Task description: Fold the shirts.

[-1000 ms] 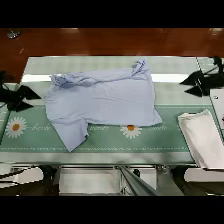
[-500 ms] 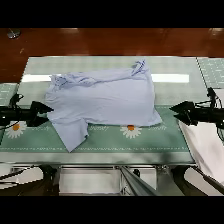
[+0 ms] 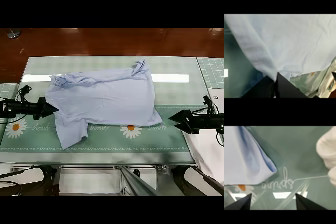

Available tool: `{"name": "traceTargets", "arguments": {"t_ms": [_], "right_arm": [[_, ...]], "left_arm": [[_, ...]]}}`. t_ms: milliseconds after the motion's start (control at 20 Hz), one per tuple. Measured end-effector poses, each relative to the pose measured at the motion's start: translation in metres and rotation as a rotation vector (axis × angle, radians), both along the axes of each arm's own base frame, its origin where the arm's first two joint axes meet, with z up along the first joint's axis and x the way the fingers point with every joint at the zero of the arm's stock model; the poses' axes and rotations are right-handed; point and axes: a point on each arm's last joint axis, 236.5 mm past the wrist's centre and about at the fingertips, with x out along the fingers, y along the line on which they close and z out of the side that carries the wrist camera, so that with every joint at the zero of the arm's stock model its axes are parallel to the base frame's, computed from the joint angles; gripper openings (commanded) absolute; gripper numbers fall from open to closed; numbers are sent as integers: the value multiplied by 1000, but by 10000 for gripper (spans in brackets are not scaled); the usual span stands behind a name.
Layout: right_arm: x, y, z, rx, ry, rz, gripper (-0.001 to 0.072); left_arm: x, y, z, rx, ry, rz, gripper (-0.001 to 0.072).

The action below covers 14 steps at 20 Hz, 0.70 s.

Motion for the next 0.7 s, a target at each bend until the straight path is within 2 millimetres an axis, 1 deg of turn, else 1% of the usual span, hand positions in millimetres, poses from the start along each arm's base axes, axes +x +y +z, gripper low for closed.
{"name": "traceTargets", "arguments": {"t_ms": [100,250,550,650,700], "right_arm": [[-3,1,-6,-20,30,7,629],[-3,13,-17,-27,64,50,629],[25,47,-31,5,82,127,627],[32,60,-33,19,91,162,600],[36,66,-34,22,93,176,477]], "left_arm": [[3,-1,6,-6,-15,-15,28],[4,-3,10,-11,-24,-31,28],[4,-6,12,-14,-28,-47,28],[4,-7,12,-14,-29,-51,28],[4,-7,12,-14,-29,-52,27]]}}
